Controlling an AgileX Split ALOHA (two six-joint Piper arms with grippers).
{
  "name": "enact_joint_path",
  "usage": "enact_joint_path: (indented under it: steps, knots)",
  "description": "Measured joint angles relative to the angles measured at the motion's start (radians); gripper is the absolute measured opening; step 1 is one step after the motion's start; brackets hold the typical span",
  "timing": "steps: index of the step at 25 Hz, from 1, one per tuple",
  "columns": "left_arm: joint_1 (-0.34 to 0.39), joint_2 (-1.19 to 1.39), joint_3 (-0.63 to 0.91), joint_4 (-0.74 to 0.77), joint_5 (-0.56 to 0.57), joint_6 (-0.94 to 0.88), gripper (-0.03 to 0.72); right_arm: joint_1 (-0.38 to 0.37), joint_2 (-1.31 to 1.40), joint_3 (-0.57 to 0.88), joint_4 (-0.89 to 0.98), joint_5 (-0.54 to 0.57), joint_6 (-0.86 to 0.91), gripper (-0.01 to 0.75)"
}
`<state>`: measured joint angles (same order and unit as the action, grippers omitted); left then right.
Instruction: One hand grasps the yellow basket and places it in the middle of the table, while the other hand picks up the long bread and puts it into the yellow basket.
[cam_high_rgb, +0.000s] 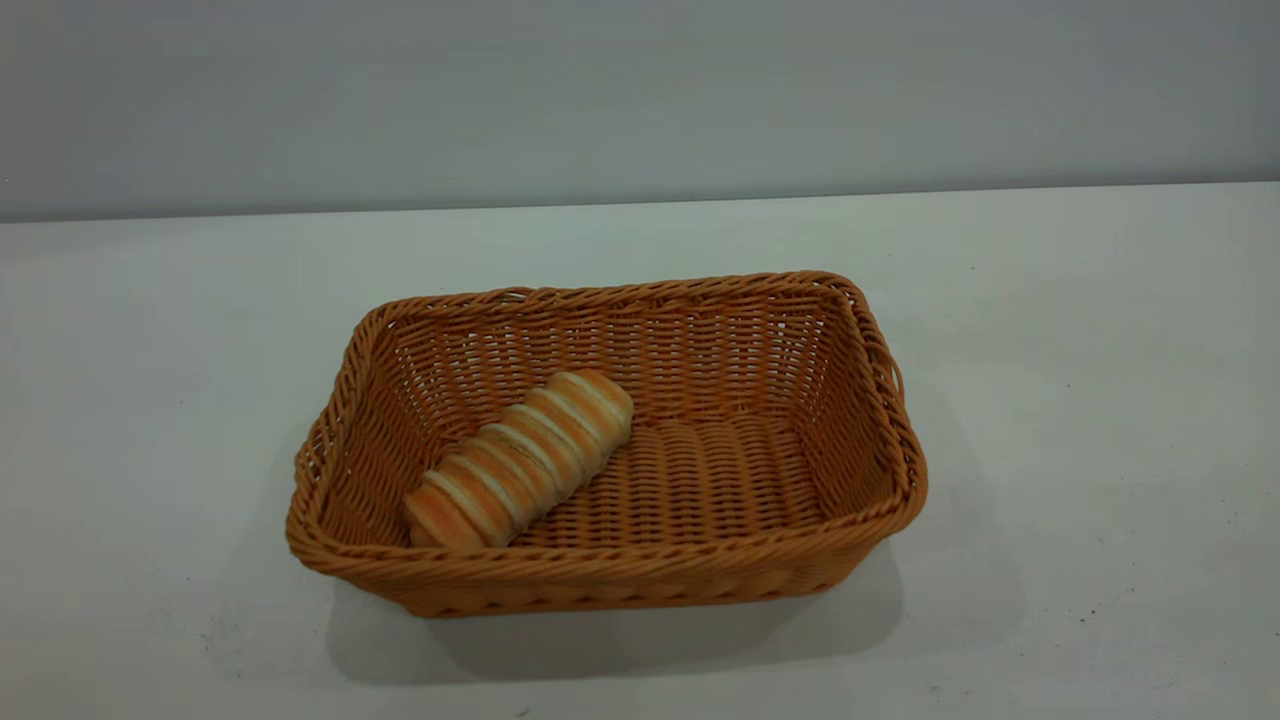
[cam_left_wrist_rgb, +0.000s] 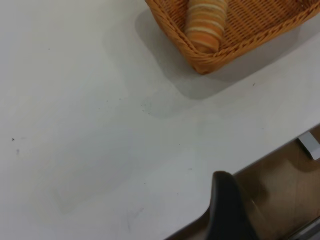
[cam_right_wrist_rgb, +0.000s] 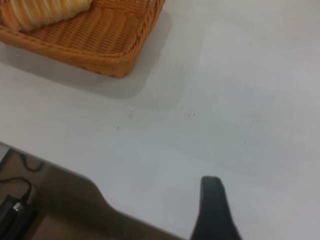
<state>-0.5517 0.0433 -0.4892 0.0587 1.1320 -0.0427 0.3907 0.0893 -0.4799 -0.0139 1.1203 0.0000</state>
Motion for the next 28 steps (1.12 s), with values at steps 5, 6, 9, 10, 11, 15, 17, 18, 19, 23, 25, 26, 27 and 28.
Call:
enact_joint_path:
  steps: [5,6,9,10,11,15,17,18,19,23,25,26,27,28]
  knots:
    - [0.083,0.000,0.000,0.000,0.000,0.000,0.513,-0.022,0.000,0.000,0.001,0.000,0.000,0.514]
    - [0.119,0.000,0.000,0.000,0.001,0.000,0.513,-0.043,0.000,0.000,0.002,0.000,0.000,0.514]
    - [0.229,0.000,0.000,0.000,0.001,0.000,0.513,-0.153,0.000,0.000,0.002,0.000,0.000,0.514]
    - [0.268,0.000,0.000,0.000,0.001,0.000,0.513,-0.200,0.000,0.000,0.002,0.000,0.000,0.514]
    - [0.307,0.000,0.000,0.000,0.001,0.000,0.513,-0.245,0.000,0.000,0.002,0.000,0.000,0.514]
    - [0.431,-0.008,0.000,0.000,0.001,0.000,0.513,-0.377,0.000,0.000,0.002,0.000,0.000,0.514]
    - [0.481,-0.028,0.000,0.000,0.002,0.000,0.513,-0.412,0.000,0.000,0.002,0.000,0.000,0.514]
    - [0.498,-0.043,0.000,0.000,0.002,0.000,0.513,-0.421,0.000,0.000,0.002,0.000,0.000,0.514]
    - [0.509,-0.053,0.000,0.000,0.002,0.000,0.513,-0.422,0.000,0.000,0.002,0.000,0.000,0.514]
    - [0.530,-0.063,0.000,0.000,0.003,0.000,0.513,-0.409,0.000,0.000,0.003,0.000,0.000,0.514]
    - [0.530,-0.063,0.000,-0.001,0.003,0.000,0.513,-0.395,0.000,0.000,0.004,0.000,0.000,0.514]
    - [0.530,-0.063,0.000,-0.002,0.003,0.000,0.513,-0.390,0.000,0.000,0.004,0.000,0.000,0.514]
    - [0.530,-0.063,0.000,-0.002,0.003,0.000,0.513,-0.390,0.000,0.000,0.004,0.000,0.000,0.514]
    - [0.530,-0.063,0.000,-0.002,0.003,0.000,0.513,-0.390,0.000,0.000,0.004,0.000,0.000,0.514]
